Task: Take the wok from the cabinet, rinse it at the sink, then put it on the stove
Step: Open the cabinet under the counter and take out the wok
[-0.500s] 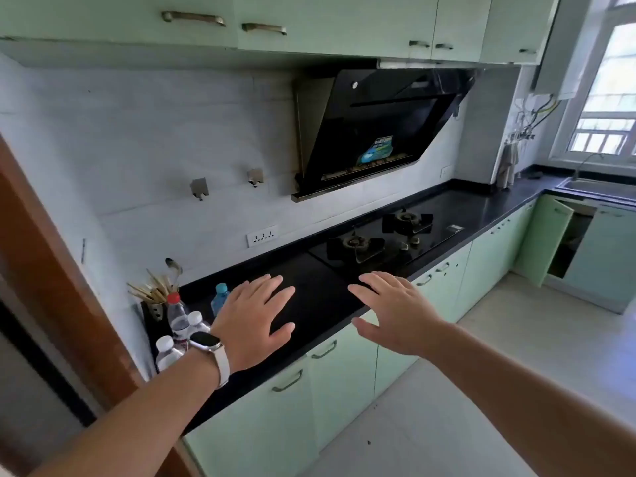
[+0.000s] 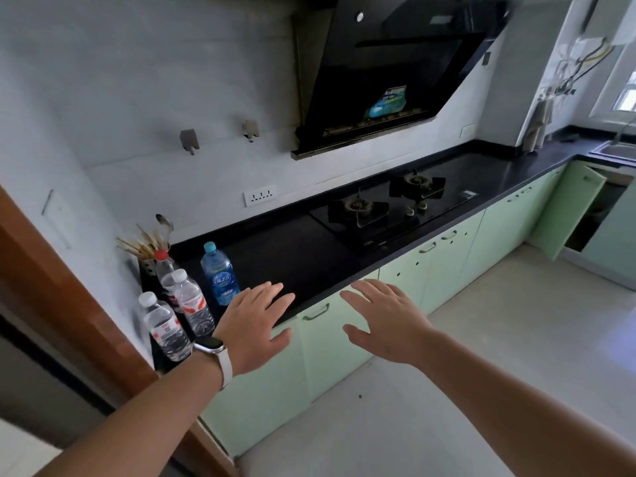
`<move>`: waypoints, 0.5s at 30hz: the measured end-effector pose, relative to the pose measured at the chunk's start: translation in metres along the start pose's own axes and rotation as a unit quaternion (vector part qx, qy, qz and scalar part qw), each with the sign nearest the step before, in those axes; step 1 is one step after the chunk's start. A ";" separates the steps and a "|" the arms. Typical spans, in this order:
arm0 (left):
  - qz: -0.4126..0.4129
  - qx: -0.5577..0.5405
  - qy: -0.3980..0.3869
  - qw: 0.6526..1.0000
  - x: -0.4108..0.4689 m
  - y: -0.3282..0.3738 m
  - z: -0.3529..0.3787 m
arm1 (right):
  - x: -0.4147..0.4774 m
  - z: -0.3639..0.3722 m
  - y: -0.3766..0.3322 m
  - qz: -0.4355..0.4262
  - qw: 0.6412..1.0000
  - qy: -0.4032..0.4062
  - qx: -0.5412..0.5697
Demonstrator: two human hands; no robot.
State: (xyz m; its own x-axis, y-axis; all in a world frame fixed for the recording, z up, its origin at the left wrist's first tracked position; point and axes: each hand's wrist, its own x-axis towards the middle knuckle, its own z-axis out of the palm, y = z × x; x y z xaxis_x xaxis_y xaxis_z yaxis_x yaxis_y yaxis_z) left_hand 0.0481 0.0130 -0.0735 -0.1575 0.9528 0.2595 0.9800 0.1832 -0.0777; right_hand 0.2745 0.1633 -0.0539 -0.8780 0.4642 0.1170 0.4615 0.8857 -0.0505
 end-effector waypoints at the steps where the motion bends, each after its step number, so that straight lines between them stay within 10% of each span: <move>1: -0.004 0.001 -0.006 1.000 0.001 -0.001 0.004 | 0.003 0.006 0.001 -0.005 1.000 -0.006 0.004; 15: -0.063 -0.051 -0.079 0.994 0.043 -0.061 0.109 | 0.117 0.079 0.014 -0.045 0.992 -0.114 0.006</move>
State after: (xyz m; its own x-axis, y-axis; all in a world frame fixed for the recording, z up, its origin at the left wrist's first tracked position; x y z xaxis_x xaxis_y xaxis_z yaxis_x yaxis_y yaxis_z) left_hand -0.0312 0.0689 -0.1630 -0.2895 0.9514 0.1053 0.9571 0.2861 0.0461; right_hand 0.1685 0.2311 -0.1196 -0.9220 0.3726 -0.1055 0.3801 0.9229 -0.0621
